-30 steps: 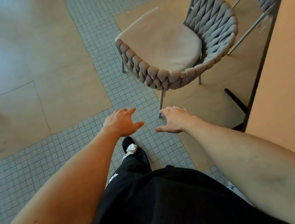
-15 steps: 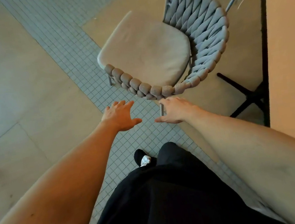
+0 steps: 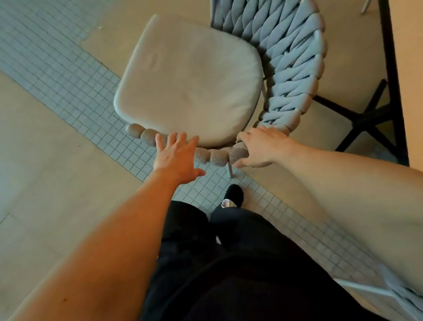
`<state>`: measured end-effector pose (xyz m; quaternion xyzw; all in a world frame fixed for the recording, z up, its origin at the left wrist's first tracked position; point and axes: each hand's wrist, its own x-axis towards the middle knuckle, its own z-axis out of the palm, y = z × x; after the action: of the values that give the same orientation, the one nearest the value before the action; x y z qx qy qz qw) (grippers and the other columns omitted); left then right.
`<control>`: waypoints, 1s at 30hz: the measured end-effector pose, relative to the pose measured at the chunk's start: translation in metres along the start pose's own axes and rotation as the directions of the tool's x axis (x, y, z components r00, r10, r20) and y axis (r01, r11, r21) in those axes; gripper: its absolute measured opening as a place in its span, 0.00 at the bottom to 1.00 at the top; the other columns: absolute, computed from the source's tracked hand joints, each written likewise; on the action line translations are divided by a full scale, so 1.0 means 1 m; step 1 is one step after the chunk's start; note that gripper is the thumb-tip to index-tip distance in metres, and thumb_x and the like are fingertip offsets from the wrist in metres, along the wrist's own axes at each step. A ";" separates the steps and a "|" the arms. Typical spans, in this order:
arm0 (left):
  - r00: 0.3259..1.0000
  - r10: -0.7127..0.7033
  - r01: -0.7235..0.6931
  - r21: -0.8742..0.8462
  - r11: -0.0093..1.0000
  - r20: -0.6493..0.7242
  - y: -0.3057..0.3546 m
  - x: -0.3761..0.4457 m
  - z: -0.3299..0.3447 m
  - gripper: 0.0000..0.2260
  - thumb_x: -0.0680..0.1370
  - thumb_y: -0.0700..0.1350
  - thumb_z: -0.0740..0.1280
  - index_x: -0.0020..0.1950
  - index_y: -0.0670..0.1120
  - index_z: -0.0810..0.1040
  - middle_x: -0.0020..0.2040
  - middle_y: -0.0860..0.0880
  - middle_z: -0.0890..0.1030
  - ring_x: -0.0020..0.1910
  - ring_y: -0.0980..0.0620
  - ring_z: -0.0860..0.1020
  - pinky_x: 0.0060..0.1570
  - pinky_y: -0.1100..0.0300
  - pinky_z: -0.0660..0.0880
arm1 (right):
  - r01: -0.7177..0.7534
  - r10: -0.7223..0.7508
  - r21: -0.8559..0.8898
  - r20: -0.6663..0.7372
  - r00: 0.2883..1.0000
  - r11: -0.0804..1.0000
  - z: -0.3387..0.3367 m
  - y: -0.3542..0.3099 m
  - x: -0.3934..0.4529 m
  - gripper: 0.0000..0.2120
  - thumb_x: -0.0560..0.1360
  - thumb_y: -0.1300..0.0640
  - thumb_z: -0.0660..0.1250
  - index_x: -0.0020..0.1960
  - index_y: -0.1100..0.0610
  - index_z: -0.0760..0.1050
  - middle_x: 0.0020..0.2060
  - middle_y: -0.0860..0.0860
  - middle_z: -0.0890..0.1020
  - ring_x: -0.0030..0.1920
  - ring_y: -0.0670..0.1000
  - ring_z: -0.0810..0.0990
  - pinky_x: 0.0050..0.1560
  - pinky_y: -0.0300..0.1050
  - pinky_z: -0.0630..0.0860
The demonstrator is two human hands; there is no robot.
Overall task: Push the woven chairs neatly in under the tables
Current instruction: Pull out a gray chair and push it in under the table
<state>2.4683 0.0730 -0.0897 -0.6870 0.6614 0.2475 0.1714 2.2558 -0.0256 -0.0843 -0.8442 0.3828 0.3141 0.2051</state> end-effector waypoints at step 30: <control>0.984 0.121 -0.167 0.432 0.886 0.131 -0.105 0.068 -0.031 0.23 0.74 0.47 0.72 0.68 0.60 0.73 0.67 0.55 0.76 0.69 0.45 0.70 0.66 0.20 0.52 | -0.174 0.174 0.013 -0.019 0.985 0.985 0.003 -0.098 0.055 0.39 0.76 0.27 0.58 0.68 0.59 0.73 0.59 0.59 0.81 0.60 0.61 0.80 0.68 0.64 0.67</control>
<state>2.5759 0.0066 -0.1120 -0.5660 0.7400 0.1374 0.3364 2.3587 0.0088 -0.1135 -0.8096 0.4589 0.3200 0.1777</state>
